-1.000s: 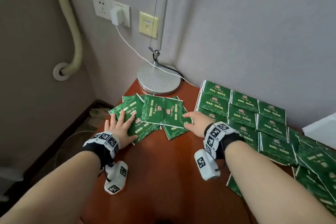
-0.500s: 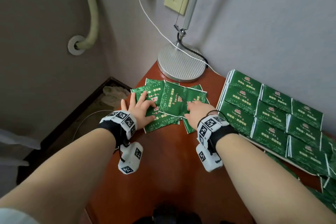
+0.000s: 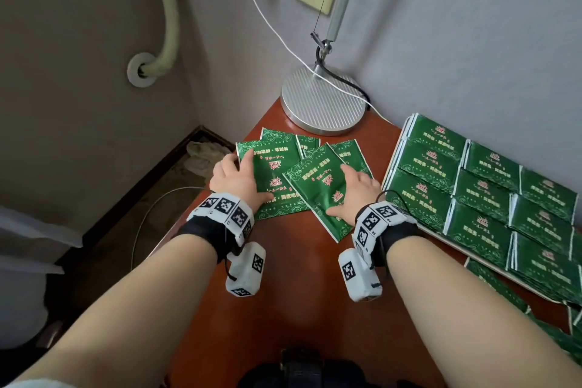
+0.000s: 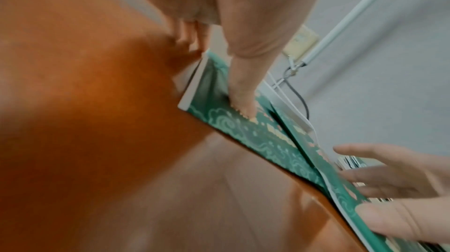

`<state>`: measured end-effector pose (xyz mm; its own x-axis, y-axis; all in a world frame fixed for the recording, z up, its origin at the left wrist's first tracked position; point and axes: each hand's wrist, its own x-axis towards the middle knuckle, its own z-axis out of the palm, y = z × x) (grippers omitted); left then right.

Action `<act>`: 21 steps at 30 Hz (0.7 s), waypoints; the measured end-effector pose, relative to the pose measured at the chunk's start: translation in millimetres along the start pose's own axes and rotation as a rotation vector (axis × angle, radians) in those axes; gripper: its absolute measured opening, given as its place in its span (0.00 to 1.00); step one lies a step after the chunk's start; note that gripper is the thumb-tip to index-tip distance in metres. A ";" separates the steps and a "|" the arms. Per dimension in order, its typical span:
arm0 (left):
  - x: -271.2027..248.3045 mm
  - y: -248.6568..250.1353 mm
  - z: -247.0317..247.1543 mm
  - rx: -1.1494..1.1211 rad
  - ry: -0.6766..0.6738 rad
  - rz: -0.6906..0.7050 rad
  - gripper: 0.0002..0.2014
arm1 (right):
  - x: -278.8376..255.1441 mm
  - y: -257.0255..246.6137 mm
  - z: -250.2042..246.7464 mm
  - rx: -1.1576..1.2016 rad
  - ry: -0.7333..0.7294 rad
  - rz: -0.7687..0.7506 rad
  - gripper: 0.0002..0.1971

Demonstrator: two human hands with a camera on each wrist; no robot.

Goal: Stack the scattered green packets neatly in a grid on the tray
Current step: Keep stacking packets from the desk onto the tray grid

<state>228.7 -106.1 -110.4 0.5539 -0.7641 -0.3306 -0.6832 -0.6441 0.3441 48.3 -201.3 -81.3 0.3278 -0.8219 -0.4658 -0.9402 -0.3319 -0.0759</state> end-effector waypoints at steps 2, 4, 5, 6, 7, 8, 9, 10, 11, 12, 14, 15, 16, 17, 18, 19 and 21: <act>-3.4 7.2 -2.3 0.054 -0.016 -0.039 0.49 | 2.1 2.8 0.4 -0.025 0.000 0.027 0.51; -3.2 13.5 -5.0 0.063 -0.038 -0.060 0.50 | 3.1 3.9 0.0 -0.044 0.016 0.070 0.52; -2.0 16.1 -6.9 0.070 -0.050 -0.071 0.50 | 2.9 3.7 -0.7 -0.046 0.017 0.086 0.52; -0.4 18.6 -8.9 0.080 -0.064 -0.083 0.51 | 2.7 4.1 -1.5 -0.037 0.016 0.099 0.51; 0.6 20.5 -10.5 0.086 -0.081 -0.099 0.51 | 2.6 4.2 -1.6 -0.013 0.011 0.106 0.50; 1.5 22.0 -11.9 0.087 -0.100 -0.112 0.51 | 2.0 4.7 -2.5 0.034 0.009 0.110 0.48; 2.1 23.5 -12.8 0.083 -0.120 -0.124 0.50 | 1.3 5.4 -4.4 0.102 0.008 0.118 0.45; 3.1 24.4 -13.2 0.080 -0.138 -0.131 0.48 | 0.6 6.4 -7.7 0.168 0.008 0.131 0.43; 4.1 24.3 -13.5 0.079 -0.152 -0.132 0.45 | -0.1 7.2 -12.1 0.209 -0.005 0.140 0.39; 5.3 23.6 -13.3 0.084 -0.160 -0.126 0.41 | -0.6 8.7 -16.1 0.208 -0.039 0.139 0.34; 7.9 21.2 -13.6 0.087 -0.176 -0.101 0.31 | -3.9 12.0 -24.3 0.167 -0.118 0.113 0.25; 8.4 19.6 -14.2 0.081 -0.189 -0.087 0.28 | -6.7 14.0 -26.4 0.176 -0.127 0.110 0.23; 8.6 17.5 -15.5 0.066 -0.199 -0.078 0.27 | -9.8 16.4 -27.5 0.216 -0.114 0.118 0.21; 9.1 14.6 -17.3 0.039 -0.203 -0.072 0.27 | -11.4 20.2 -27.4 0.275 -0.084 0.123 0.20; 9.0 11.2 -19.5 -0.003 -0.203 -0.074 0.27 | -12.3 24.5 -26.3 0.341 -0.052 0.131 0.20; 8.7 7.7 -22.3 -0.058 -0.195 -0.079 0.28 | -13.5 28.7 -24.9 0.418 -0.019 0.141 0.19; 7.6 1.0 -29.5 -0.174 -0.180 -0.098 0.31 | -14.9 36.5 -22.5 0.596 0.027 0.166 0.14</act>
<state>246.3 -113.5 -86.6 0.5089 -0.6893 -0.5157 -0.5297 -0.7229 0.4436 11.2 -211.5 -57.3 0.1675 -0.8544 -0.4920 -0.8663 0.1106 -0.4871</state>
